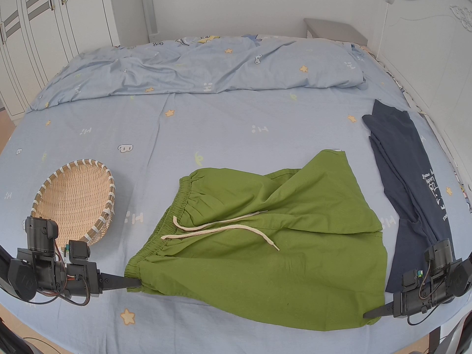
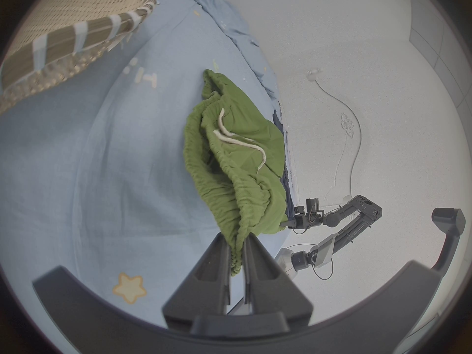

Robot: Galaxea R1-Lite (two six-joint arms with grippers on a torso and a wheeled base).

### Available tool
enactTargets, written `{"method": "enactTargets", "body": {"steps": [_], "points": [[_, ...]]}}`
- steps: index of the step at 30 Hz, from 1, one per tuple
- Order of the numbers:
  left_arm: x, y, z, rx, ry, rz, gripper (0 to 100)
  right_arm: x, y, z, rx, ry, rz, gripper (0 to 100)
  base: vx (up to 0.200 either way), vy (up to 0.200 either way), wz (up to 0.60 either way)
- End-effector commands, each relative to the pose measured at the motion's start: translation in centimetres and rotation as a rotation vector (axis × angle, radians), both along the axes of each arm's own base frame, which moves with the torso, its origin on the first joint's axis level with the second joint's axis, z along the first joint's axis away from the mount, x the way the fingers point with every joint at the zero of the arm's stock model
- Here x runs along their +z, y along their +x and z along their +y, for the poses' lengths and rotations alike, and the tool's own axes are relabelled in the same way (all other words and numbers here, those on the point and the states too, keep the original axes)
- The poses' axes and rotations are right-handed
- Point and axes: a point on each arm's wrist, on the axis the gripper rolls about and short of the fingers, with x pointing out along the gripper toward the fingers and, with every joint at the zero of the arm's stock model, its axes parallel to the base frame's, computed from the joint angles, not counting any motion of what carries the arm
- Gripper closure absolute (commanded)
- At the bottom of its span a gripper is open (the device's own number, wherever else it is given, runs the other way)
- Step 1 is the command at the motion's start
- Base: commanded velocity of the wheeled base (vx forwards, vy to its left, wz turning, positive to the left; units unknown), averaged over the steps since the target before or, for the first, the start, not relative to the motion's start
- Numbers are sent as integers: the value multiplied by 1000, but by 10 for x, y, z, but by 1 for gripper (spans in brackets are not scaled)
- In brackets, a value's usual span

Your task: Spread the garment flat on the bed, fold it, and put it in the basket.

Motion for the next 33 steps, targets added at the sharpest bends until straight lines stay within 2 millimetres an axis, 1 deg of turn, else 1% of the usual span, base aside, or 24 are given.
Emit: {"method": "enactTargets", "body": {"steps": [1,2,3,4,5,6,7,8,9,10,16,19,22,25,33], "points": [[-6,-11,5,31,-4,40,100,5,-2,0,-3,-5,-21,100,0,0,0],[-6,-11,5,31,-4,40,100,5,-2,0,-3,-5,-21,100,0,0,0],[-10,-18,8,51,-5,65,100,7,-3,0,-3,-10,-29,100,0,0,0],[-10,-18,8,51,-5,65,100,7,-3,0,-3,-10,-29,100,0,0,0],[-17,-29,11,68,1,87,100,8,-5,0,-3,-11,-26,100,0,0,0],[-20,-35,13,76,9,90,100,9,-6,0,-2,-12,-23,100,0,0,0],[-20,-35,13,76,9,90,100,9,-6,0,-2,-12,-23,100,0,0,0],[-26,-45,17,88,29,87,100,10,-8,0,1,-13,-7,100,0,0,0],[-27,-46,17,87,31,86,100,9,-8,0,2,-13,-6,100,0,0,0],[-32,-54,19,92,51,90,100,11,-9,0,2,-14,-6,100,0,0,0],[-44,-80,14,68,201,144,100,22,-19,2,8,-21,16,100,0,0,0],[-46,-85,13,52,206,183,100,28,-22,2,6,-21,45,100,0,0,0],[-47,-87,13,44,203,209,100,29,-23,1,2,-36,63,100,0,0,0],[-47,-88,12,37,203,218,100,27,-25,1,0,-70,76,100,0,0,0],[-49,-91,11,24,203,243,100,24,-24,1,1,-75,95,100,0,0,0]]}}
